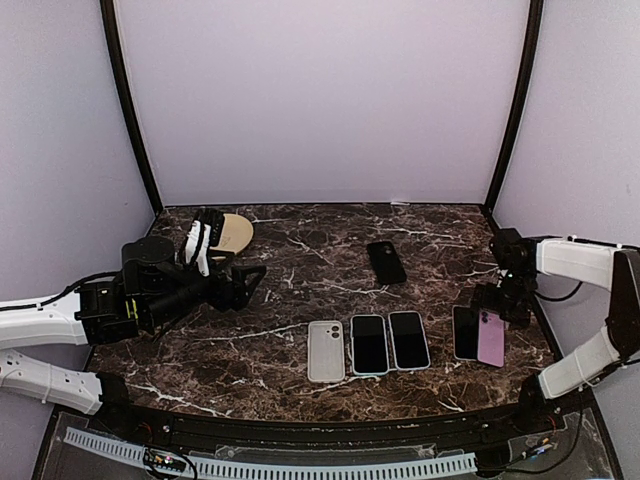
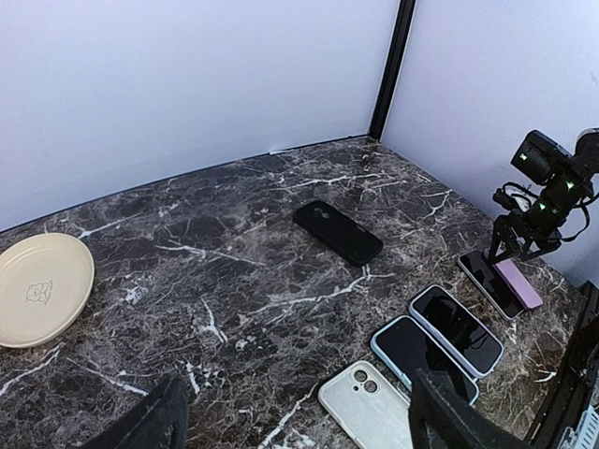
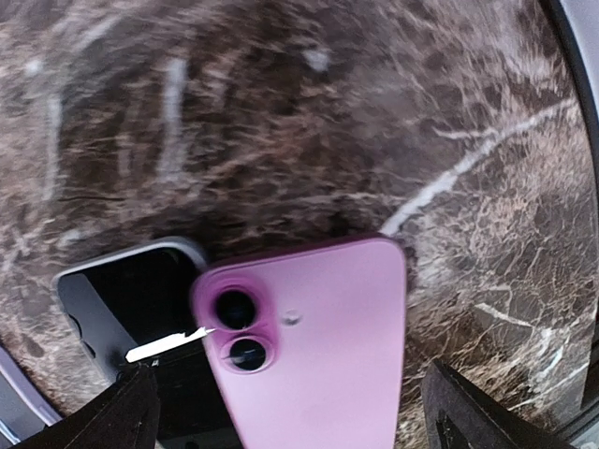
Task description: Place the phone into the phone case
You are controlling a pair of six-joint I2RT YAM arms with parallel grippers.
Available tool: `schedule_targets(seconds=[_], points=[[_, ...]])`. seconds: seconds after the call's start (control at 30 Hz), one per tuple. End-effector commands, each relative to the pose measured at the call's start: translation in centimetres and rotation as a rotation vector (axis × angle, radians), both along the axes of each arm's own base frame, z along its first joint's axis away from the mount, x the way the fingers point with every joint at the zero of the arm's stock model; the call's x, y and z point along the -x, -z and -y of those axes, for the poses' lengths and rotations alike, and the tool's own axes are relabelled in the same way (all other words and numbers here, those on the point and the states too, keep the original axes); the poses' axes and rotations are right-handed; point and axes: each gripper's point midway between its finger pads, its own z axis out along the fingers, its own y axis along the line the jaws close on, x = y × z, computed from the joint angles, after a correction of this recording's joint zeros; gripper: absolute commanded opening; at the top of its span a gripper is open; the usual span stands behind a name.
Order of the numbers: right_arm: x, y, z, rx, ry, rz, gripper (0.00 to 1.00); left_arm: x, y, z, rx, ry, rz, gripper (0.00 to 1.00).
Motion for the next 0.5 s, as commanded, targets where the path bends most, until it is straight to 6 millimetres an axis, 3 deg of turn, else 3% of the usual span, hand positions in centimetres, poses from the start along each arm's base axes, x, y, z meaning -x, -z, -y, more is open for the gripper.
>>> schedule_targets(seconds=[0.0, 0.17, 0.47], points=[[-0.6, 0.5, 0.0, -0.079, -0.02, 0.015, 0.98, -0.2, 0.2, -0.6, -0.029, -0.015, 0.012, 0.83], [-0.4, 1.4, 1.2, -0.092, 0.023, -0.006, 0.99, -0.1, 0.1, -0.6, -0.026, -0.014, 0.015, 0.84], [0.3, 2.7, -0.4, -0.185, -0.004, -0.064, 0.96, 0.0, 0.1, -1.0, -0.028, -0.014, 0.025, 0.84]])
